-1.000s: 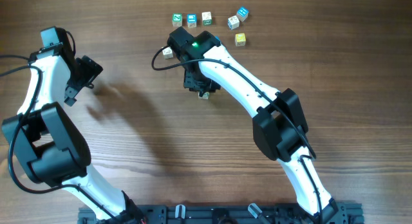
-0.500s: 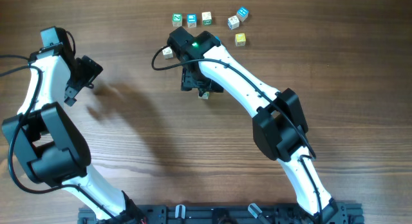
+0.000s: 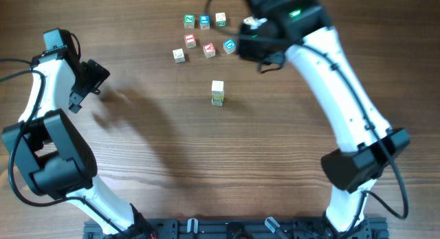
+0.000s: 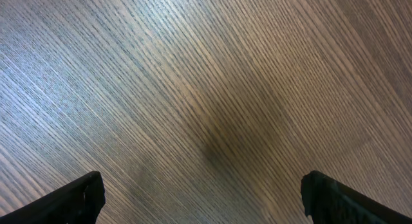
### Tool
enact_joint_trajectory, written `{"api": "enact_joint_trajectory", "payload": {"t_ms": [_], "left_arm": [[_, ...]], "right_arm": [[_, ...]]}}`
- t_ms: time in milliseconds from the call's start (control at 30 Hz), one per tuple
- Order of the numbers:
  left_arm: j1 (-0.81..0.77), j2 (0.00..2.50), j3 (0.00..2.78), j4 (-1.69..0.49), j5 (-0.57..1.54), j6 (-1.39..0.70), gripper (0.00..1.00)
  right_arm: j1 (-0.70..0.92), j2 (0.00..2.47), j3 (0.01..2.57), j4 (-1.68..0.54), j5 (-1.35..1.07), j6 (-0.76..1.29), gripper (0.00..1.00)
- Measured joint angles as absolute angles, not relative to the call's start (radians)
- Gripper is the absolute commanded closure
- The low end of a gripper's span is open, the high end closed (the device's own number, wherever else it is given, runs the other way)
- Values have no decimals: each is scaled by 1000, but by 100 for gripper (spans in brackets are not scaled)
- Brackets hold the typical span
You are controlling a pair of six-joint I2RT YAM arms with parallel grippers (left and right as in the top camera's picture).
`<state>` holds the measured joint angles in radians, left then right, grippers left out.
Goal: Form a tower
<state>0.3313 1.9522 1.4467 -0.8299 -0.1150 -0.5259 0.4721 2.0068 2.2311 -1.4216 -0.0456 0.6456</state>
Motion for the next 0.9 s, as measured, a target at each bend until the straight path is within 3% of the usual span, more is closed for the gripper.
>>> {"api": "enact_joint_trajectory", "payload": {"t_ms": [133, 233, 433, 600, 700, 733, 900], "left_arm": [[331, 1952, 1447, -830, -115, -526, 0], [331, 1952, 1447, -829, -114, -526, 0], [331, 1952, 1447, -828, -115, -526, 0], [331, 1952, 1447, -827, -115, -526, 0], [331, 1952, 1447, -828, -115, -526, 0], [331, 1952, 1447, -827, -115, -526, 0], [331, 1952, 1447, -827, -115, -526, 0]], "right_arm": [[348, 2013, 2020, -1333, -179, 603, 96], [331, 2038, 1644, -1006, -408, 572, 96], [332, 2045, 1291, -625, -614, 566, 96], [332, 2044, 1158, -426, -678, 564, 94], [332, 2044, 1149, -412, -703, 575, 91], [332, 2044, 1148, -411, -706, 579, 96], [332, 2044, 1144, -403, -707, 598, 96]]}}
